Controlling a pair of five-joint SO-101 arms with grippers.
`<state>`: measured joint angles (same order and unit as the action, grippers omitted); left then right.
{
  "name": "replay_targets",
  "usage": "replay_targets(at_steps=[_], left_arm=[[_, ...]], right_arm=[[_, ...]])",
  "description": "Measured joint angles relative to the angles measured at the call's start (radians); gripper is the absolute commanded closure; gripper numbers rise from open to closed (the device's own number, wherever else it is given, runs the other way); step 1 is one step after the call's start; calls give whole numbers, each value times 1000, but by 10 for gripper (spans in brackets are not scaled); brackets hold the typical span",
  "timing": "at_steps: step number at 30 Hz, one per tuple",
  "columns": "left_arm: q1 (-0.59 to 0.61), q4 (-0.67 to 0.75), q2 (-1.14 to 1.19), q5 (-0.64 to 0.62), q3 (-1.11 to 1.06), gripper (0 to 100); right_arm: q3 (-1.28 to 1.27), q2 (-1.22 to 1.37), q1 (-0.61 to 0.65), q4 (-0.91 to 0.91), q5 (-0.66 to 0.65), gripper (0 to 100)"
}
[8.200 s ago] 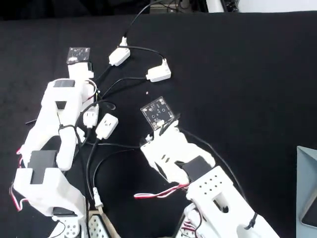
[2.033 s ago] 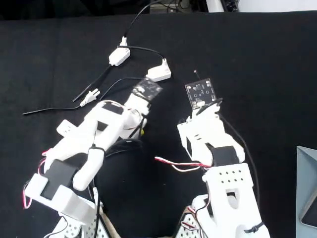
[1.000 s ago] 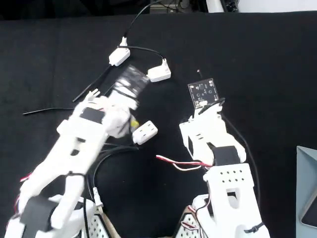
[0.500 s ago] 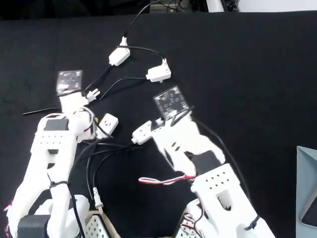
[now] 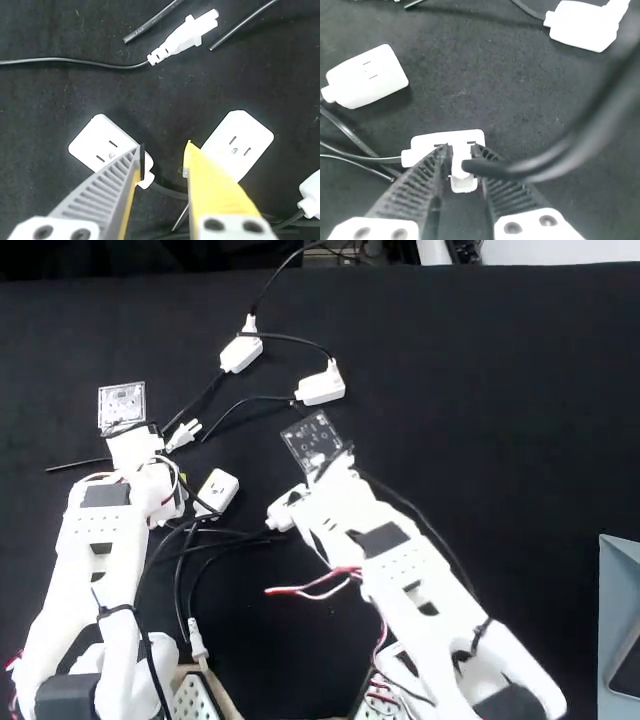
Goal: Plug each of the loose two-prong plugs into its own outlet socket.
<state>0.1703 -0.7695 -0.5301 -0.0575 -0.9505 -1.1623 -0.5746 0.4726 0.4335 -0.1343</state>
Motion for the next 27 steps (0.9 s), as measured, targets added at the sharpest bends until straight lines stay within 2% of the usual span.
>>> replay_targets(at_steps=[11,27], left_arm=[[0,0,0,0,0,855],[0,0,0,0,0,855]], right_arm=[[25,109,0,-109,-20,986],[26,129,-46,-118,-23,986]])
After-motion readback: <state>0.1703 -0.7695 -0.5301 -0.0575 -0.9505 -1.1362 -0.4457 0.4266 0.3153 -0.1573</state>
